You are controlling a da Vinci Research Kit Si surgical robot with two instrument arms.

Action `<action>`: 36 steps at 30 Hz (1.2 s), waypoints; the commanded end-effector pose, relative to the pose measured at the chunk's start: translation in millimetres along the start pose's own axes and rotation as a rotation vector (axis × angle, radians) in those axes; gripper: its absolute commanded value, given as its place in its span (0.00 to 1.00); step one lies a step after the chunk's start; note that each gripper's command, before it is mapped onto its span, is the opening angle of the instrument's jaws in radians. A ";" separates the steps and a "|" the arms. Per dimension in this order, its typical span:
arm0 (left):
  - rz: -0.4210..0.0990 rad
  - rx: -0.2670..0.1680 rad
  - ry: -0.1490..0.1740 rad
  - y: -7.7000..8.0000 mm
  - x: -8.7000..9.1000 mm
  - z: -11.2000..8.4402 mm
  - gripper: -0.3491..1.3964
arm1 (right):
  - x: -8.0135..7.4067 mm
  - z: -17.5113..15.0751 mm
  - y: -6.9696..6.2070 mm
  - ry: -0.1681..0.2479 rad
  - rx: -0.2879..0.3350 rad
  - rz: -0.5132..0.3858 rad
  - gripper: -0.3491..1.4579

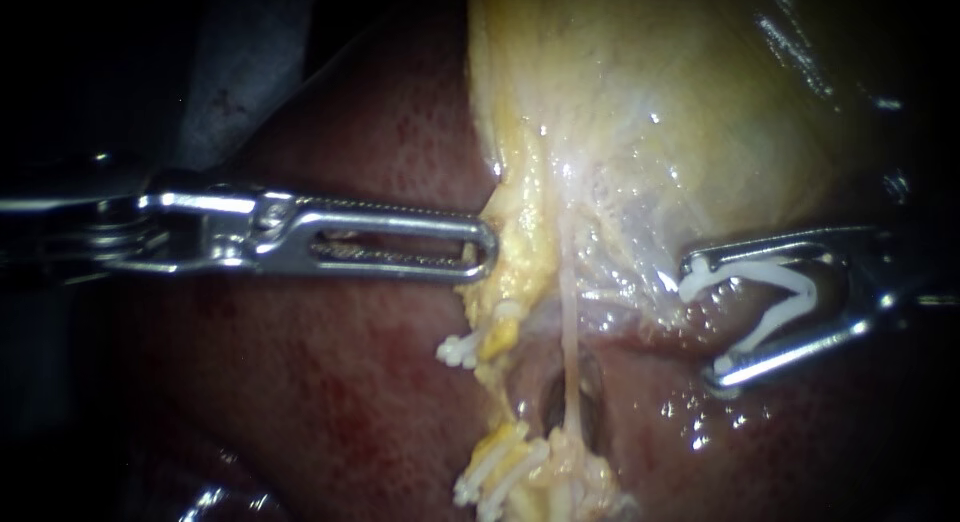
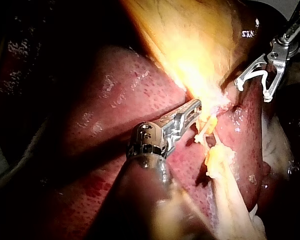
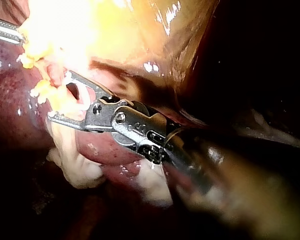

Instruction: Clipping first clip right tube

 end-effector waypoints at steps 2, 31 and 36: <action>0.000 0.000 0.000 -0.1 0.0 0.0 0.00 | 0.0 0.0 0.0 0.000 0.000 0.000 0.52; -0.019 0.015 0.004 -2.9 -2.0 -3.3 0.00 | -2.5 3.6 -0.7 -0.025 0.058 0.050 0.50; -0.018 0.015 0.004 -2.8 -2.0 -3.4 0.00 | -3.4 5.1 -0.7 -0.033 0.068 0.056 0.50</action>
